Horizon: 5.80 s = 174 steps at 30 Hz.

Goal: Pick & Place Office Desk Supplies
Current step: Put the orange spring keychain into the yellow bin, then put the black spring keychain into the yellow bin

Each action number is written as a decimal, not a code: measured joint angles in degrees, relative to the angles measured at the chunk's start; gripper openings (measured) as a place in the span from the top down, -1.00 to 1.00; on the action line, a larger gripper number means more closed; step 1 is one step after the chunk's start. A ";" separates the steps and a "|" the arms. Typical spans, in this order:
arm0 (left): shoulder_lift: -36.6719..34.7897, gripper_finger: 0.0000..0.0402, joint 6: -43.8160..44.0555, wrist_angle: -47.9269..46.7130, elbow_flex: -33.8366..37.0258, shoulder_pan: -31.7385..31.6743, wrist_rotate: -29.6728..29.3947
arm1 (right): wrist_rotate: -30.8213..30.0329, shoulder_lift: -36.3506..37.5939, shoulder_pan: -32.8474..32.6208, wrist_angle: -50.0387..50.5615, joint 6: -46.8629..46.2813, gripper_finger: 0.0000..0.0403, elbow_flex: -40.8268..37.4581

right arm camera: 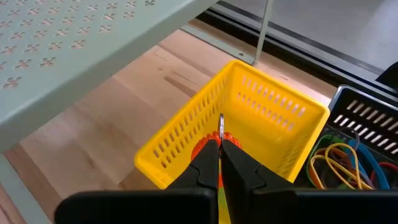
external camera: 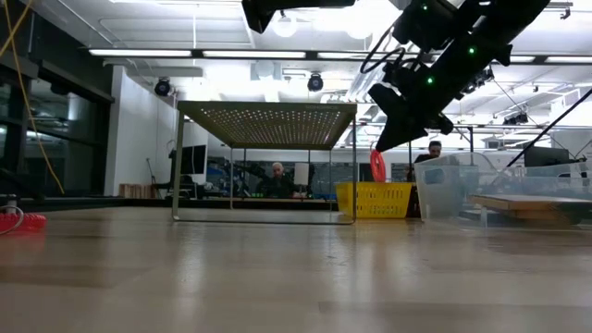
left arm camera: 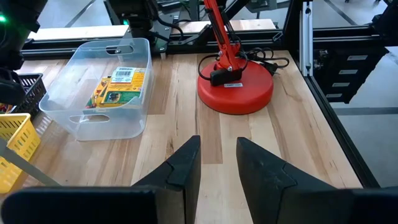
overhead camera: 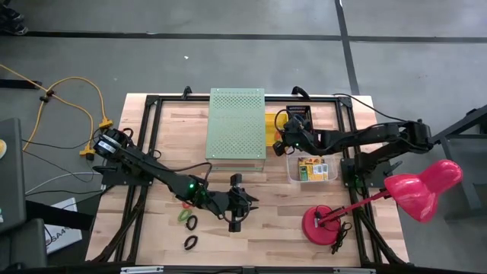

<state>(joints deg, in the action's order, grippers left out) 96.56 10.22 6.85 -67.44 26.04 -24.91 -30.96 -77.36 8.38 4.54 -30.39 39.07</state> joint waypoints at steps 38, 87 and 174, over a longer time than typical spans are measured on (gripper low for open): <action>0.00 0.50 0.02 0.02 0.00 0.00 0.00 | -0.13 0.00 0.02 7.13 -1.78 0.92 -0.02; 0.00 0.50 3.55 -2.79 0.00 5.79 0.02 | 29.72 10.29 -20.70 -4.24 0.08 0.65 -0.01; 13.61 0.68 86.25 -45.62 -0.10 30.27 9.62 | 19.08 -2.69 -34.24 -20.46 3.69 0.65 0.00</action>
<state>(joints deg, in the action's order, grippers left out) 110.17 96.47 -38.77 -67.54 56.31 -15.29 -11.88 -80.05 -25.86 -15.92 -26.70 39.07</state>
